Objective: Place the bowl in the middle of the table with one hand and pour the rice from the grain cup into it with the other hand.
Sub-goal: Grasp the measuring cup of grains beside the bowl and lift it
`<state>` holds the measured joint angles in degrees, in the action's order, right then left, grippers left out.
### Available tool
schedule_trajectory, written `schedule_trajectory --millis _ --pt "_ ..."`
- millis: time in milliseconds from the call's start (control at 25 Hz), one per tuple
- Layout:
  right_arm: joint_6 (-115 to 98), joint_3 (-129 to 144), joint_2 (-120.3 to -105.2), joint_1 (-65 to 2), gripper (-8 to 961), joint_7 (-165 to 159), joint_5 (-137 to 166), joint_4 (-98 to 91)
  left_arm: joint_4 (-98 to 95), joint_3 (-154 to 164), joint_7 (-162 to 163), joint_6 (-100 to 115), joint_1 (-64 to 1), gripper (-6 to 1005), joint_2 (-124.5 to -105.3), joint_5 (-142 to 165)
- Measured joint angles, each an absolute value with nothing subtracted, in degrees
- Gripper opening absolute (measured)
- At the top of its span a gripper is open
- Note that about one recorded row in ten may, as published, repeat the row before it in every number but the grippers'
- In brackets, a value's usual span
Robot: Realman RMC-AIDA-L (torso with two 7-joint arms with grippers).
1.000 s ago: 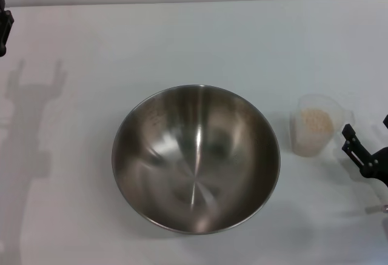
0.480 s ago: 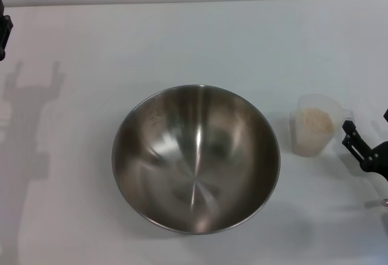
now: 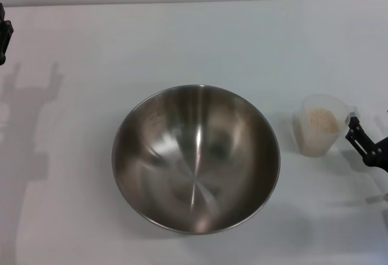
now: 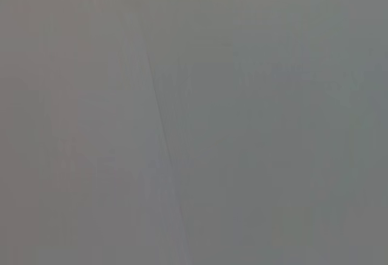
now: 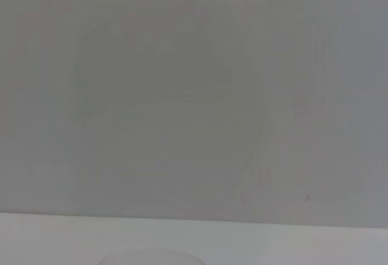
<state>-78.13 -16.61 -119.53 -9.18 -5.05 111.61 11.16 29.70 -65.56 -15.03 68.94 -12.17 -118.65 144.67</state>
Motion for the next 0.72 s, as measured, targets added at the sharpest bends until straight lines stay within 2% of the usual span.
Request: schedule_trajectory --millis 720 --pt "-75.61 -16.61 -119.55 -10.7 828 -5.4 111.61 11.4 29.01 -65.63 -14.88 68.9 -12.17 815 -118.65 144.67"
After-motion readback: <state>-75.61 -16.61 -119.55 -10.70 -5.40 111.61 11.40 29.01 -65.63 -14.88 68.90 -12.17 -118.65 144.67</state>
